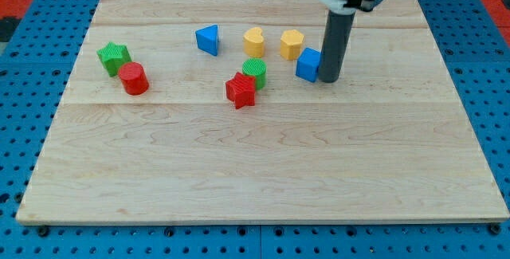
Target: Move the cube parallel to the hexagon
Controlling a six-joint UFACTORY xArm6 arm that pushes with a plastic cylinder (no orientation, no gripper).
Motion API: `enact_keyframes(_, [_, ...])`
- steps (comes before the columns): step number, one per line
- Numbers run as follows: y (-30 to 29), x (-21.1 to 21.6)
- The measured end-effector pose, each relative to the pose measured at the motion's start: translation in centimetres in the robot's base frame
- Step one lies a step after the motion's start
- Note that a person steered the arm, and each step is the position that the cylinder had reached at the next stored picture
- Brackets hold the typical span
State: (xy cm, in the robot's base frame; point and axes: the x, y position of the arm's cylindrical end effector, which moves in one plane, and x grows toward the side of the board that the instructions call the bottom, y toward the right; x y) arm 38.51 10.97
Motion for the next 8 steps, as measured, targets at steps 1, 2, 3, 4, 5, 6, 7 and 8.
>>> enact_keyframes(1, [1.3, 3.1])
enact_keyframes(2, [-3.7, 2.6])
enact_keyframes(3, [-7.2, 1.4])
enact_keyframes(4, [-3.8, -1.3])
enact_keyframes(5, [1.8, -3.6])
enact_keyframes(6, [3.4, -3.5])
enact_keyframes(7, [3.7, -0.6])
enact_keyframes(8, [14.1, -2.7])
